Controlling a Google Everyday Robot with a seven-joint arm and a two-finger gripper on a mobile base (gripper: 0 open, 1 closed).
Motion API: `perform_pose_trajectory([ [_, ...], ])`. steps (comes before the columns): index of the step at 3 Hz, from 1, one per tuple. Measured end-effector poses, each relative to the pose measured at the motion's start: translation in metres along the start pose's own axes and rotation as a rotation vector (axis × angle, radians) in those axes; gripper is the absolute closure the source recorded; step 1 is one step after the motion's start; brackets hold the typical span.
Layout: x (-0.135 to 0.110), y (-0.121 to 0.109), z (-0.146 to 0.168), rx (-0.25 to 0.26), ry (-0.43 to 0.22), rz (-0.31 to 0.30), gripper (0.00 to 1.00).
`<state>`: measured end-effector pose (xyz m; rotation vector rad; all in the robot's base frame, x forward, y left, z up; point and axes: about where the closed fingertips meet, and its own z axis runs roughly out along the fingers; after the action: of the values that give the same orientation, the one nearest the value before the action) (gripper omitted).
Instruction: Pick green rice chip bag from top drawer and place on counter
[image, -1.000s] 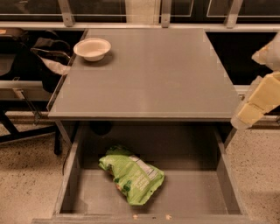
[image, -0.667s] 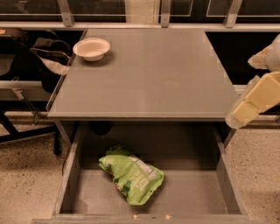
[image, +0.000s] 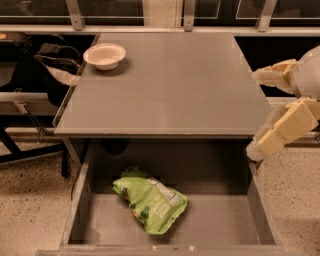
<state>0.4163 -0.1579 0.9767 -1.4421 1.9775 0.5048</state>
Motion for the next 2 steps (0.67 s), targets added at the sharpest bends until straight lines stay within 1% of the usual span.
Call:
perform_pose_trajectory([
  [1,0.000,0.000,0.000,-0.001,0.000,0.000,0.00],
  [2,0.005,0.011,0.014,-0.052,0.026,-0.020,0.00],
])
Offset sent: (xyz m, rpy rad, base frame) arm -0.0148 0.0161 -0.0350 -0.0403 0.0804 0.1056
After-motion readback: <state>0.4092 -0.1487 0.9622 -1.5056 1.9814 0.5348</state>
